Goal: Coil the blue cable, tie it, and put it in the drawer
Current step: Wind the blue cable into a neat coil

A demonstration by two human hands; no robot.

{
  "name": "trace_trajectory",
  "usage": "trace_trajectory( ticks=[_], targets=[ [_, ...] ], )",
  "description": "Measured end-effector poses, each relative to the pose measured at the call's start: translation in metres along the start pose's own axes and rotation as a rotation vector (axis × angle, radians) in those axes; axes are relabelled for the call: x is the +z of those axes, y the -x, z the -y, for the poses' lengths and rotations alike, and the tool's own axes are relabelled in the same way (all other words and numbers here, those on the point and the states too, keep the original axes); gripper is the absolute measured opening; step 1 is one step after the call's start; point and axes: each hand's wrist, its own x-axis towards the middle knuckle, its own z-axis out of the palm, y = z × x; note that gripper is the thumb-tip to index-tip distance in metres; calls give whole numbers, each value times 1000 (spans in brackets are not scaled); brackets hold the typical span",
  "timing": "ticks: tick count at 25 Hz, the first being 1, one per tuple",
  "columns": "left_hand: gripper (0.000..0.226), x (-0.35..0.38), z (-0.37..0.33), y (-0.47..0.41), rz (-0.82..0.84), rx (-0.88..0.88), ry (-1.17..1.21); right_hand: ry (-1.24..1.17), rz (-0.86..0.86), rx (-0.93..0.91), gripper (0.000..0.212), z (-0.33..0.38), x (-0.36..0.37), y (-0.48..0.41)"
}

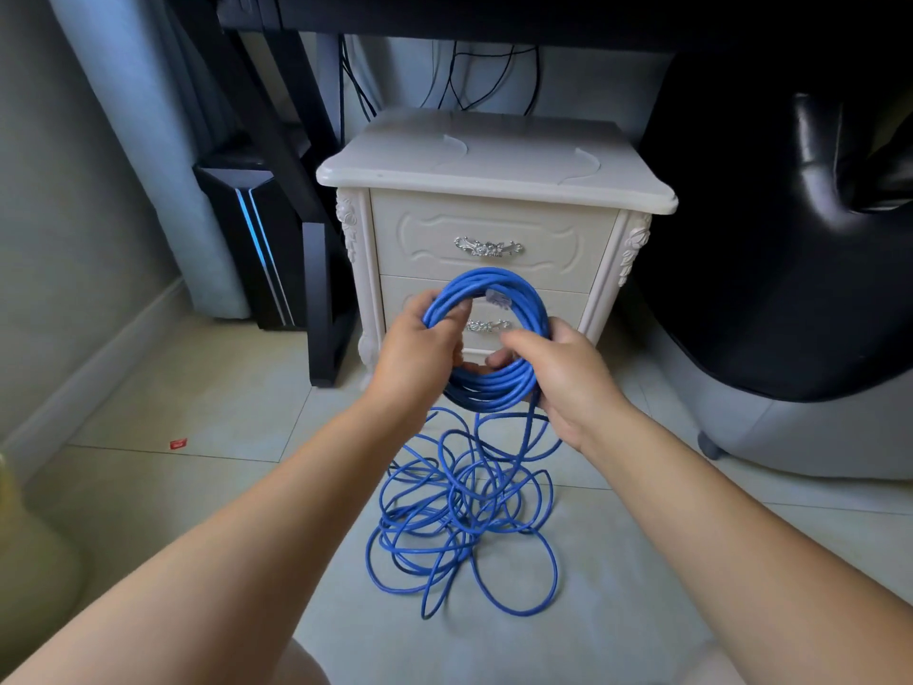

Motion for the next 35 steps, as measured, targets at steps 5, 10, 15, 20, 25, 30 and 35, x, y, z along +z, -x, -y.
trace_trajectory(
  ticks=[5, 10, 15, 20, 25, 30, 35],
  targets=[
    [19, -6, -3, 0, 190, -58, -157, 336, -112, -166, 7, 6, -15, -5],
    [68, -4, -8, 10, 292, 325, -526, 886, -46, -365, 23, 10, -13, -1],
    [29, -1, -7, 5, 132, 336, -597, 890, -19, -449, 12, 13, -12, 3],
    [6, 7, -2, 3, 62, 224, -494, 832, -4, -292, 25, 15, -16, 4],
    [9, 4, -6, -4, -108, 44, -211, 667, 15, -112, 29, 16, -24, 10],
    [8, 18, 2, 7, -136, -158, 155, 141, -151, -75, 10, -5, -3, 8],
    [11, 12, -3, 11, 57, -244, 29, 68, -168, -123, 14, 0, -10, 7]
  ],
)
